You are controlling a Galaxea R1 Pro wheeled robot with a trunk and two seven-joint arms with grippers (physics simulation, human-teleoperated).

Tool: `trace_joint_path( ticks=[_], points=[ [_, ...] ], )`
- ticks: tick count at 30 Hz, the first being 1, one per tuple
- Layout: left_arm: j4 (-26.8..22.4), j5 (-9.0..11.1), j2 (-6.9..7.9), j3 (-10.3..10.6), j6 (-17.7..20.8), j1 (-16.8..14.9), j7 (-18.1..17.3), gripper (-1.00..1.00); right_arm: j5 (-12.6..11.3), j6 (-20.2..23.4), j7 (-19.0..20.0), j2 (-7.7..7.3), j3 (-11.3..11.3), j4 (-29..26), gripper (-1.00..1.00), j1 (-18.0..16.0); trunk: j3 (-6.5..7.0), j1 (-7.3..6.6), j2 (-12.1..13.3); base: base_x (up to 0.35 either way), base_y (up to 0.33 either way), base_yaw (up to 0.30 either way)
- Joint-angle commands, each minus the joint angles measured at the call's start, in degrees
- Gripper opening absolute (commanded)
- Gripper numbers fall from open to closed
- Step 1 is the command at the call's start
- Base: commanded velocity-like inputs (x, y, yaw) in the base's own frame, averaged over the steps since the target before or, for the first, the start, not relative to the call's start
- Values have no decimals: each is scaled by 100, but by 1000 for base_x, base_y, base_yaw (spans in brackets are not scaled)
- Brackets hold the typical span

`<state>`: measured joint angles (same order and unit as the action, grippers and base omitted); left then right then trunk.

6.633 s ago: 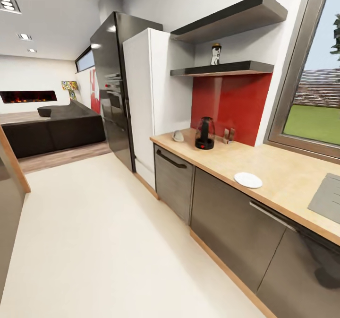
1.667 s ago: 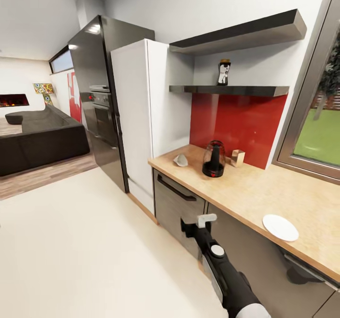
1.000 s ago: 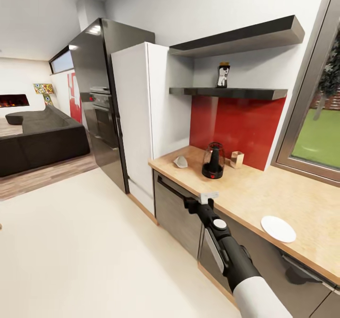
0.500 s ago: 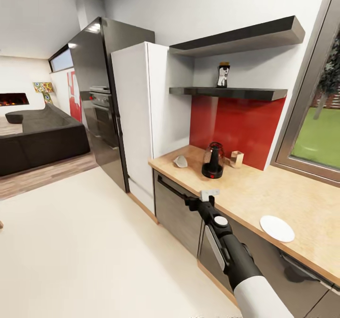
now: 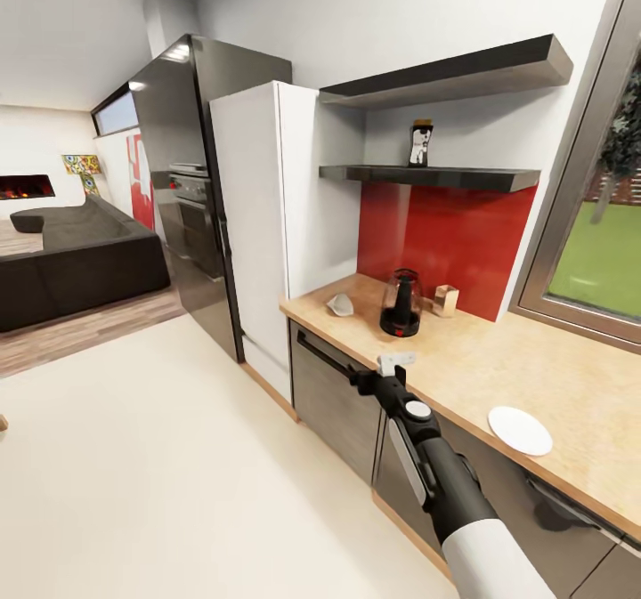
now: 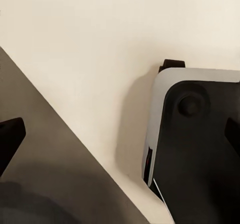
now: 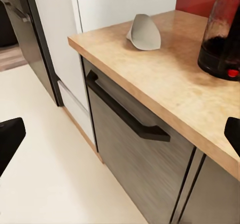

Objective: Set up a coffee station on the kitchen countertop: keep the coffee maker on the countertop, move the bottle of coffee from the kitchen shelf to the counter next to the coffee maker, place a paper coffee filter on top of the coffee maker, put the saucer next to the coffee maker with the coffee cup on the saucer, and place the electric kettle next to the coffee maker.

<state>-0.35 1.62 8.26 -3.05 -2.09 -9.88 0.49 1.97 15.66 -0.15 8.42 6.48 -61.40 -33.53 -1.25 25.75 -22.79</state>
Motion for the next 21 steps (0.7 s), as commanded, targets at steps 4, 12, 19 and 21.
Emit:
trace_joint_path(
  ticks=[4,12,19,21],
  points=[
    [8,14,0,-28,-9,-5,7,100,26,33,-2,-5,-3,54,100,-4,-13,4,-13,0,0,0],
    [15,13,0,-26,15,-5,4,100,23,33,-2,-7,-1,164,100,-4,-13,4,-13,0,0,0],
    [22,13,9,-28,-7,-1,-1,100,31,33,-2,-7,2,183,100,-4,-13,4,-13,0,0,0],
    [24,13,16,-25,-9,7,-3,100,31,33,-2,-7,2,187,100,-4,-13,4,-13,0,0,0]
  ],
)
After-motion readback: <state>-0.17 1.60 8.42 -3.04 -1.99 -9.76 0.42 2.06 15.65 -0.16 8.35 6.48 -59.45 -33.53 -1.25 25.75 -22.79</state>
